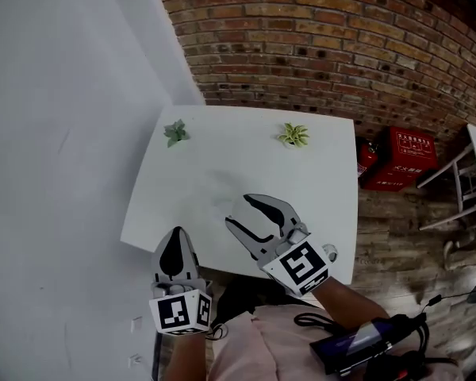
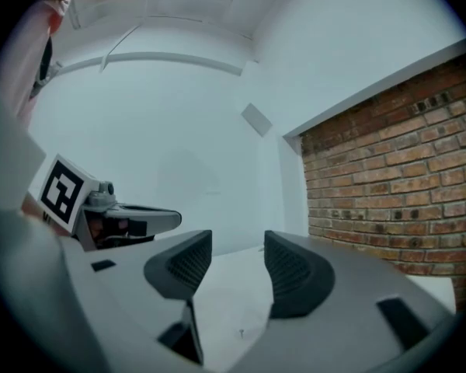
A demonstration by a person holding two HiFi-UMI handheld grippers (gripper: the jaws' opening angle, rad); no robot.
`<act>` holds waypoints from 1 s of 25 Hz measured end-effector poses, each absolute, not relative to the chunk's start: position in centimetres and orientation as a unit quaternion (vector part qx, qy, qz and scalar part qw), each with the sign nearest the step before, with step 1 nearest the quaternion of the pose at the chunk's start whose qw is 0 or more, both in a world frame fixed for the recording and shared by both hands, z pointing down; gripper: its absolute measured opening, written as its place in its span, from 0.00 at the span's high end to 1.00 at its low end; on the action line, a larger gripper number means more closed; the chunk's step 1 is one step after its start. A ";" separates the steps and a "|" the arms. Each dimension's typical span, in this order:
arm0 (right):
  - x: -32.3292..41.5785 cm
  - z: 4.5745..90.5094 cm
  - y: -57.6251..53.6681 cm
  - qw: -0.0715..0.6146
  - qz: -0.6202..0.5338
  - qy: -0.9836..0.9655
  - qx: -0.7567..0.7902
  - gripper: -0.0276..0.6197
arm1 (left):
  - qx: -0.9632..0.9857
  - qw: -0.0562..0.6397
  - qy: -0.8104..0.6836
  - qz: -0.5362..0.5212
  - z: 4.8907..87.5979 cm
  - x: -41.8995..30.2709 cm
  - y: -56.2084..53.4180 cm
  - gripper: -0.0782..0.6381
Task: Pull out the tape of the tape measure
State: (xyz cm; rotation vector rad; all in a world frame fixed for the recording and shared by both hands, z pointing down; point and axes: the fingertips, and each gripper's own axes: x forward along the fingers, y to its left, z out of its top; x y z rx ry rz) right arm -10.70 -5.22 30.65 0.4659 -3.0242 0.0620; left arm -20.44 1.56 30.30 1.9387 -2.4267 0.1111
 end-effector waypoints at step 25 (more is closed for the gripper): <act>-19.2 52.1 -8.4 0.286 -0.009 -0.957 0.037 0.37 | 0.657 0.161 -0.731 0.090 47.1 -28.5 -5.8 0.88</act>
